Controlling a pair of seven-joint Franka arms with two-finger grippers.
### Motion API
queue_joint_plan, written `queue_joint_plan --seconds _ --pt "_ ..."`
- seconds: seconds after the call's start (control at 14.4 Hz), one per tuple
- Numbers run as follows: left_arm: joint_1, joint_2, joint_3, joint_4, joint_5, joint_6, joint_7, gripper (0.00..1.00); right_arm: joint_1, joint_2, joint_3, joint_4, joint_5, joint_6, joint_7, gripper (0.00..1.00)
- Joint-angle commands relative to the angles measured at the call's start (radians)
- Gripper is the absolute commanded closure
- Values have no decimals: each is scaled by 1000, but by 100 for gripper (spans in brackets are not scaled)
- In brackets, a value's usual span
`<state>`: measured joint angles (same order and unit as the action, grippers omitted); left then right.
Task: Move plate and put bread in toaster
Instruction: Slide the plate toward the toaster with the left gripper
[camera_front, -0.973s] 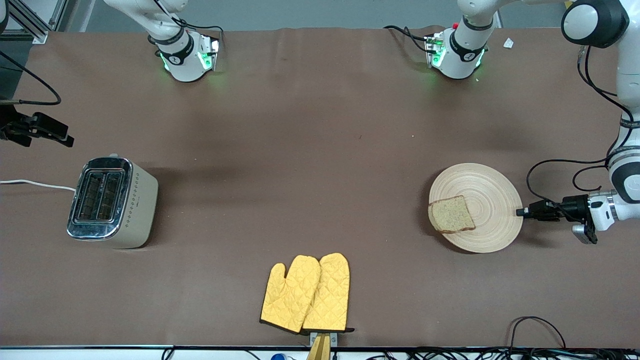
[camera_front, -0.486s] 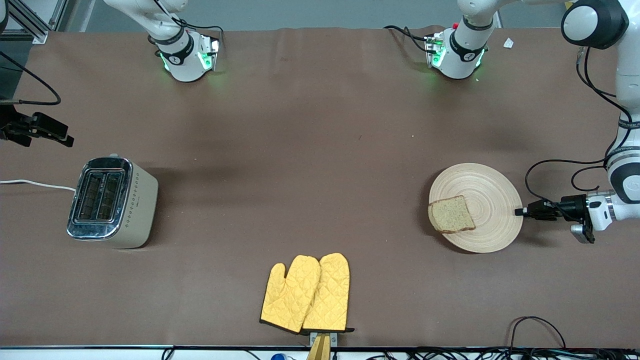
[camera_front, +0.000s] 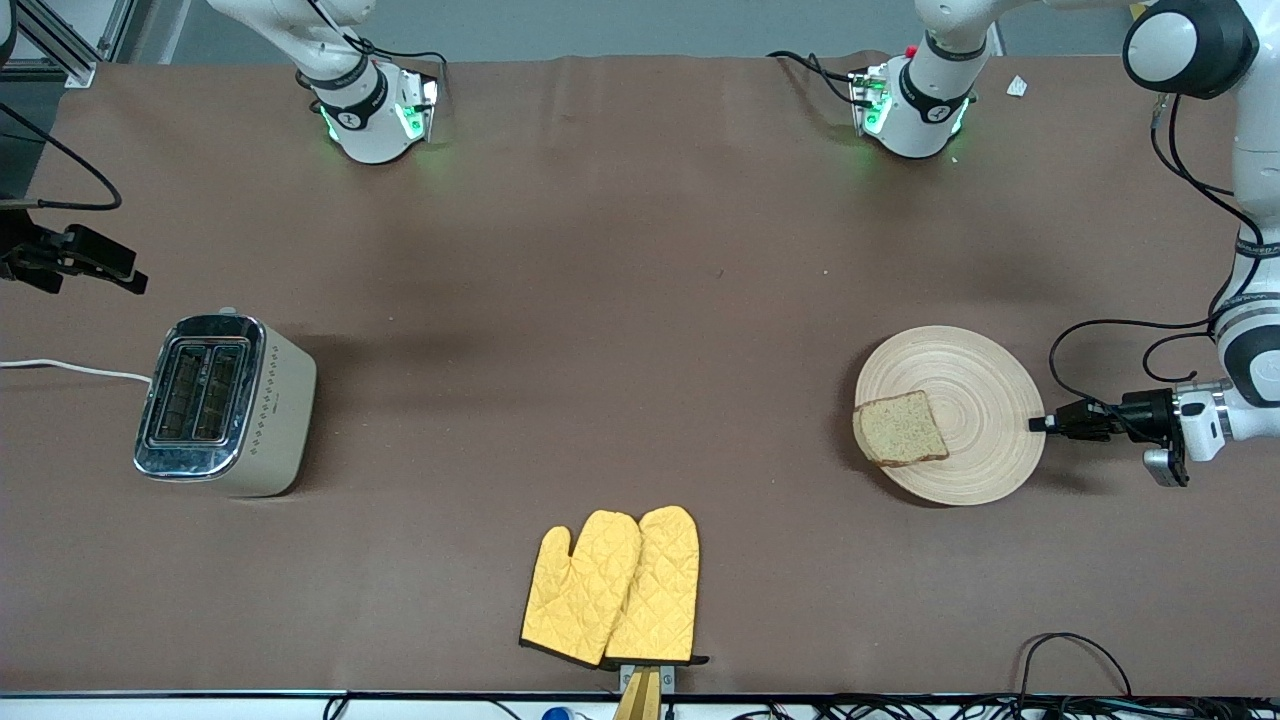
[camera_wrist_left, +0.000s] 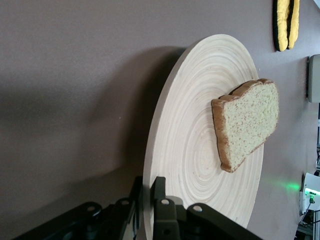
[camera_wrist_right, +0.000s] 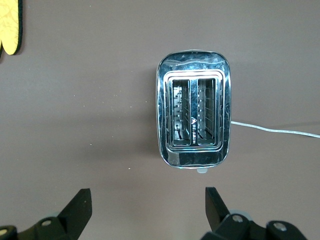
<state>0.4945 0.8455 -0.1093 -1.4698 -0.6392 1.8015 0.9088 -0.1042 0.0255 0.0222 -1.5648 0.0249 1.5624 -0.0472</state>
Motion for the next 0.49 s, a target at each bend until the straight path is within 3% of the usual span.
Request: queue_joint_plan --seconds 0.0,0.42 --pt "-1 21 -26 40 -8 -25 16 100 -2 -22 1 -15 1 -2 -5 0" --pt "6 12 -61 75 -88 -120 15 100 -2 -21 1 -15 1 -2 -5 0"
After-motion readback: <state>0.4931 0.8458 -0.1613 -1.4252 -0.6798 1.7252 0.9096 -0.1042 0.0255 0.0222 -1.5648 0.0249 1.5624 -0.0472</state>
